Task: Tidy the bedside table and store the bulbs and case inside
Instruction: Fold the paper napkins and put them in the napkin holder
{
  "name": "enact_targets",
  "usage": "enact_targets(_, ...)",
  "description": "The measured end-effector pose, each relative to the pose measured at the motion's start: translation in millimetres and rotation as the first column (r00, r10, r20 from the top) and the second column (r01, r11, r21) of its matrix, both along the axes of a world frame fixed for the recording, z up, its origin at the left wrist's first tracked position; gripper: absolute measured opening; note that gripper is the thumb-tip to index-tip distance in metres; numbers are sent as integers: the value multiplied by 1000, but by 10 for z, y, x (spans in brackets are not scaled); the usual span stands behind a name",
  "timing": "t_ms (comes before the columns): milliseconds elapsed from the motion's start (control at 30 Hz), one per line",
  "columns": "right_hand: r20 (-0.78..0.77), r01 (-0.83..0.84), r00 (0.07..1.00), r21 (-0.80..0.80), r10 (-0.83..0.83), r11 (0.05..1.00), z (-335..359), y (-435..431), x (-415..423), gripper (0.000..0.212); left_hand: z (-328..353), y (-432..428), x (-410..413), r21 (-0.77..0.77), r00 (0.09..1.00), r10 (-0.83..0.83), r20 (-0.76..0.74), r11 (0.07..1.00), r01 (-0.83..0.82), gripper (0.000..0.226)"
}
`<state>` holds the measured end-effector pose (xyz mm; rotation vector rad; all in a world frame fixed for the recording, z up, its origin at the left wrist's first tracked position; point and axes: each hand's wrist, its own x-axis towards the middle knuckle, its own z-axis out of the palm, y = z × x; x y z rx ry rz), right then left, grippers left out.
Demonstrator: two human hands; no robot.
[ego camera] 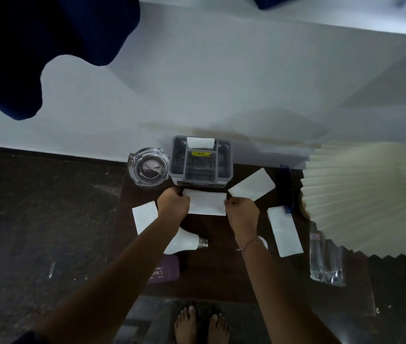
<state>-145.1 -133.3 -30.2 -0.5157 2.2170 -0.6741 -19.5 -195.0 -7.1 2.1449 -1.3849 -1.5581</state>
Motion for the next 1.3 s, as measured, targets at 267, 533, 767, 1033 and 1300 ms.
enact_targets(267,60,-32,998,50,29,998,-28,-36,116,37,41,-9,-20,-6,997,-34,67,999,34,34)
enact_targets(533,191,116,976,-45,-105,992,96,81,61,31,206,-45,50,11,998,-1,67,1000,0,19)
enact_targets(767,437,245,889,-207,-135,947,531,256,181,22,513,49,35,-24,999,-25,35,999,26,19)
enact_targets(1033,661,302,747,-250,-65,920,1037,248,139,33,963,108,-180,-38,976,-64,-206,998,57,22)
enact_targets(1300,696,428,707,-285,-122,858,1196,17,-70,32,1286,-66,-516,150,908,130,-399,986,-76,24)
